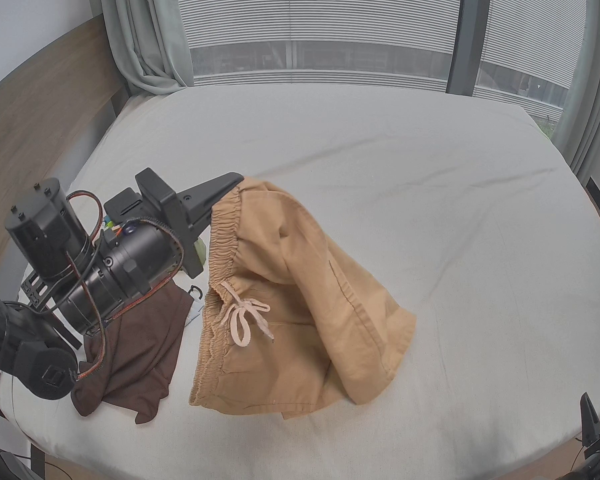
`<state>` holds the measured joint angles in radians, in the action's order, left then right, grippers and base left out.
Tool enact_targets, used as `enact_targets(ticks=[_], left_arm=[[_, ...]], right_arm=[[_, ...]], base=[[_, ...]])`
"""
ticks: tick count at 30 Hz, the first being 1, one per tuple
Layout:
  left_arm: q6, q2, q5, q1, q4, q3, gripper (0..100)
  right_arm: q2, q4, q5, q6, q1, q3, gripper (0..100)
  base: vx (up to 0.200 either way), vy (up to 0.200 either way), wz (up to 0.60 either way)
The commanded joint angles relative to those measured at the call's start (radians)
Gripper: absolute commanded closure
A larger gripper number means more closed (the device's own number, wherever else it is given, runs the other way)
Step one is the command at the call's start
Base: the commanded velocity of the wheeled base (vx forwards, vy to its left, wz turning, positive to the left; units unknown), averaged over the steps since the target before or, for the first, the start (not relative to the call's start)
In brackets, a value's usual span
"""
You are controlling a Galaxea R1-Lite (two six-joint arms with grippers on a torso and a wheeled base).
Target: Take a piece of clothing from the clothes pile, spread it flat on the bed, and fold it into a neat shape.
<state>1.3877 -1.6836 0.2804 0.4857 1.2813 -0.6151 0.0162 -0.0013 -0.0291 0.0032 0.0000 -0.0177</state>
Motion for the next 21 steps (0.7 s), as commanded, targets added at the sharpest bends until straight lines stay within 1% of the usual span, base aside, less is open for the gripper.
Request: enact_targets(ticks=[1,3,4,6,9,12,13,14,21], left_arm=[[-0.038,0.009,0.051,-0.069,0.033,0.074,100],[-0.058,0.007,0.063,-0.085,0.078,0.106,100],[-0.058,0.007,0.063,-0.085,0.078,0.106,100],[-0.085,-0.002,0.074,-0.101,0.136,0.153,100],[-0.101,-0.014,0.092,-0.125,0.176,0.176,100],[-0.114,-0.036,0.140,-0.162,0.208,0.192,100],[-0.133,-0.047,0.172,-0.176,0.222,0.198,100],[-0.142,-0.053,0.181,-0.179,0.227,0.198,100],[-0.217,-0.126,0.192,-0.203,0.260,0.224,100]], right_arm=[[-0.016,0.000,0.000,0.000,0.000,0.018,0],[-0.016,0.000,0.000,0.000,0.000,0.018,0],[-0.016,0.000,0.000,0.000,0.000,0.018,0],[-0.016,0.000,0.000,-0.002,0.000,0.018,0],[-0.016,0.000,0.000,-0.002,0.000,0.018,0],[-0.016,0.000,0.000,-0.002,0.000,0.018,0],[-0.016,0.000,0.000,-0.002,0.000,0.018,0],[-0.016,0.000,0.000,-0.002,0.000,0.018,0],[-0.016,0.000,0.000,-0.002,0.000,0.018,0]], base=[[0.000,0.000,0.00],[0.000,0.000,0.00],[0.000,0.000,0.00],[0.000,0.000,0.00],[0.000,0.000,0.00],[0.000,0.000,0.00],[0.000,0.000,0.00],[0.000,0.000,0.00],[0.000,0.000,0.00]])
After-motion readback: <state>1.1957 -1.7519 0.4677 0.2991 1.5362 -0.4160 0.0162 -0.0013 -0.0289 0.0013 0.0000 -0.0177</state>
